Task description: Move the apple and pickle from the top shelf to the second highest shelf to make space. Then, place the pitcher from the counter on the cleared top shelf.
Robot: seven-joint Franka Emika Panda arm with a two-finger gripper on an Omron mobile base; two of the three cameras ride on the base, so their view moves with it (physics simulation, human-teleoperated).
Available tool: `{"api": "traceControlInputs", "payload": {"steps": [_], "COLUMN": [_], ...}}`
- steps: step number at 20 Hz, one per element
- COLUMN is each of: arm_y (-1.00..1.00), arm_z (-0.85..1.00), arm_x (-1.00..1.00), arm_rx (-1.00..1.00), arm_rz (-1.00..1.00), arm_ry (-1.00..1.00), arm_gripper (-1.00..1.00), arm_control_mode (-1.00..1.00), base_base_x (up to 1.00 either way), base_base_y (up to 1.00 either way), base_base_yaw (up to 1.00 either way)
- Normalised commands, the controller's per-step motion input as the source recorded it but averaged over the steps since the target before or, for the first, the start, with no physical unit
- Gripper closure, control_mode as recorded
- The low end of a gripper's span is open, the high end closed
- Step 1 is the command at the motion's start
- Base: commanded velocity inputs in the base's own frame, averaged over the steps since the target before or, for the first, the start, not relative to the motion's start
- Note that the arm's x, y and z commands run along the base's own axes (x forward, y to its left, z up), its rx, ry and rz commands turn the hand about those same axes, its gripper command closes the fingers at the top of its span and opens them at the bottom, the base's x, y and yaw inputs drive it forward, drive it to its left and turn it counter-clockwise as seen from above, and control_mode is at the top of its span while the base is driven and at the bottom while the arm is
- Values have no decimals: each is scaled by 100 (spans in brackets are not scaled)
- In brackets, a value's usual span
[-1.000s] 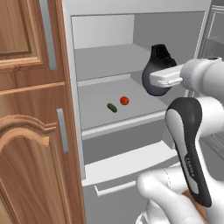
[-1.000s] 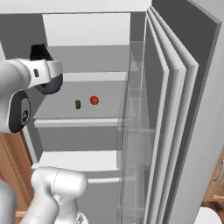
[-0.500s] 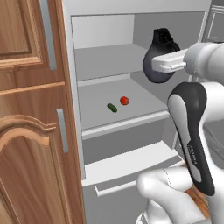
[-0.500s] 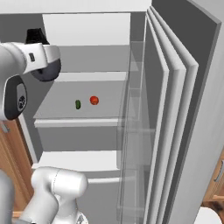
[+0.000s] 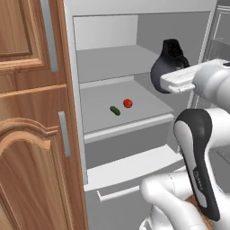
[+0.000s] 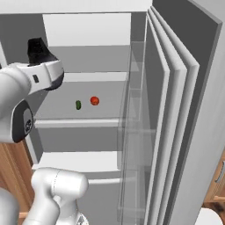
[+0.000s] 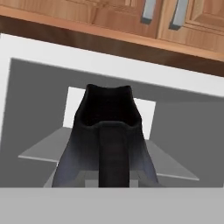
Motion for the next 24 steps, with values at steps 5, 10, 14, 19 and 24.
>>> {"api": "traceControlInputs", "payload": {"steps": [5, 10, 14, 19, 24], "arm_y": [-21, -11, -1, 0, 0], "arm_z": [-5, 22, 20, 8, 1], "arm_x": [9, 12, 14, 16, 29], "arm_rx": [3, 9, 8, 3, 0], "arm_rz": [0, 0, 1, 3, 4], "arm_ry": [-23, -1, 4, 15, 22], "arm_gripper": [100, 100, 100, 100, 100], "arm_control_mode": [-100, -100, -100, -100, -100], "base_base_x": [0, 0, 0, 0, 0], "base_base_y": [0, 0, 0, 0, 0], "base_base_yaw": [0, 0, 0, 0, 0]}}
